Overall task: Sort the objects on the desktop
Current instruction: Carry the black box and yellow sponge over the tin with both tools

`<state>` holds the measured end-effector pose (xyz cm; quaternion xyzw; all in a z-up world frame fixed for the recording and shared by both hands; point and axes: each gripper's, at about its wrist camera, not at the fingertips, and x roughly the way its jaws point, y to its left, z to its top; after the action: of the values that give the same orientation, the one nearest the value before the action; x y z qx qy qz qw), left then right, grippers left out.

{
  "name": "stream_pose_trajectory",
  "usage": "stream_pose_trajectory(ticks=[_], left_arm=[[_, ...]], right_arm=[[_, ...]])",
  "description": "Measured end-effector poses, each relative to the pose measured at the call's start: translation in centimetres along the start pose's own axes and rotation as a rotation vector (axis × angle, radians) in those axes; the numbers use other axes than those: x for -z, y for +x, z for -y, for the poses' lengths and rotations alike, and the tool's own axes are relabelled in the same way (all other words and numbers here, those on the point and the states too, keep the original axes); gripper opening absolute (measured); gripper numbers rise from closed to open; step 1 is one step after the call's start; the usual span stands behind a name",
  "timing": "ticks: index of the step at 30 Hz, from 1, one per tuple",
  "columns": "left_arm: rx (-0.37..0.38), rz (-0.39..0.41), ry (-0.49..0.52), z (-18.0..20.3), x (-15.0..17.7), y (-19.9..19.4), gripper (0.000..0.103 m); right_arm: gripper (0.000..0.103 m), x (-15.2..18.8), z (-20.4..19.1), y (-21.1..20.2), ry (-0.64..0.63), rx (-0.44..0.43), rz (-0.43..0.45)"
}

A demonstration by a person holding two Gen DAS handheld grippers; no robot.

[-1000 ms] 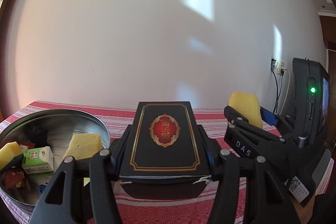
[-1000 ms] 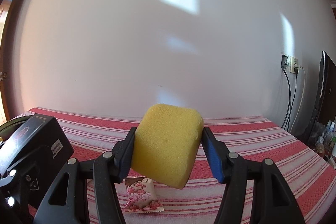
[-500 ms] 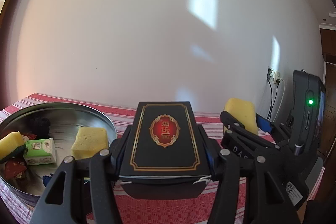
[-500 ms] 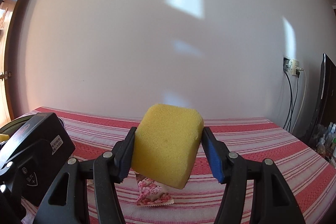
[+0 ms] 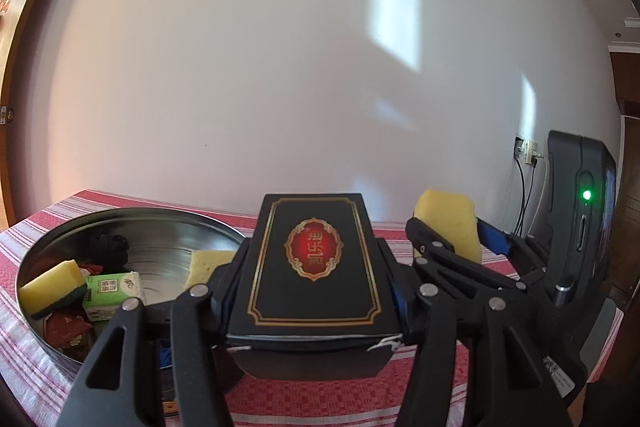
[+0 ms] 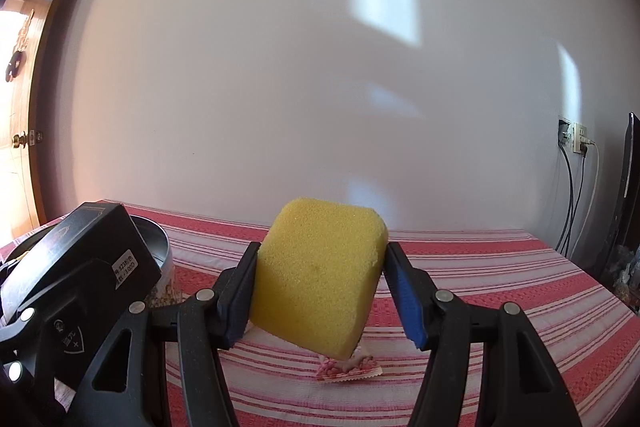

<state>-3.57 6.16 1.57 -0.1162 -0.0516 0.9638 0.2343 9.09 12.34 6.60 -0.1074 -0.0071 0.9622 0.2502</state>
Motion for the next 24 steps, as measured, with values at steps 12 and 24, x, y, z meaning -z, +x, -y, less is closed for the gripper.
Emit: stream_pose_trajectory(ticks=[12,24], left_arm=[[-0.108,0.053,-0.061,-6.1,-1.0,-3.0,0.058],[-0.258,0.061,-0.125,-12.9,-1.9,-3.8,0.058]], right_arm=[[0.063,-1.5,-6.7,-0.2,-0.067,-0.105,0.015],[0.063,-3.9,-12.0,2.7,-0.085,-0.205,-0.032]])
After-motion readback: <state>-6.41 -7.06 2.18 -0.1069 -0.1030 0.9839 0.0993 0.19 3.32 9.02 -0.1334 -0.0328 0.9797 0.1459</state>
